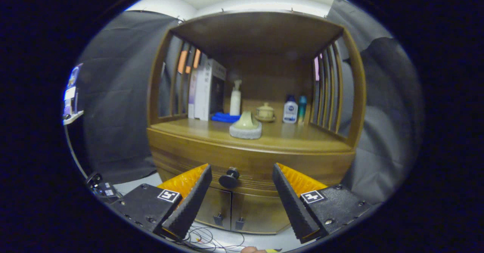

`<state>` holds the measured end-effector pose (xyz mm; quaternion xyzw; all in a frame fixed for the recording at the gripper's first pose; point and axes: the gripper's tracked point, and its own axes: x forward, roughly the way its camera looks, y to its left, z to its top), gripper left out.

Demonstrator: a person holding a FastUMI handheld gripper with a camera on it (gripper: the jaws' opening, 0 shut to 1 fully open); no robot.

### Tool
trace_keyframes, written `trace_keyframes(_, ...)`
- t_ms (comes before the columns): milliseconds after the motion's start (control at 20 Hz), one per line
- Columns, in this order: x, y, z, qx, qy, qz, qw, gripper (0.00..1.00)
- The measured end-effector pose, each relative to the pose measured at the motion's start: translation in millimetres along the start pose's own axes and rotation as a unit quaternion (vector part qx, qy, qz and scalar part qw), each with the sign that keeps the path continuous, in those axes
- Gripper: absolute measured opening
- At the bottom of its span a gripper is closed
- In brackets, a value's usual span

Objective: Pull open the drawer, take out the items inside it, and place them on the countertop above the cabinet.

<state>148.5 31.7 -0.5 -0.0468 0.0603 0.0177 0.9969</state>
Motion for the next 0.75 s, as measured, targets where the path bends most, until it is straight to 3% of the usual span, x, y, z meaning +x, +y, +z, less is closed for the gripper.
trace_keyframes(100,-51.5,-15.5,13.5,-0.011,-0.042,0.0,0.999,1.0)
trace_keyframes(350,-145.8,-46.9,-10.9,-0.024,-0.08,-0.018,0.996,1.0)
trace_keyframes(750,-147.2,-71.2,-30.5,0.019,-0.053,-0.032,0.998,1.0)
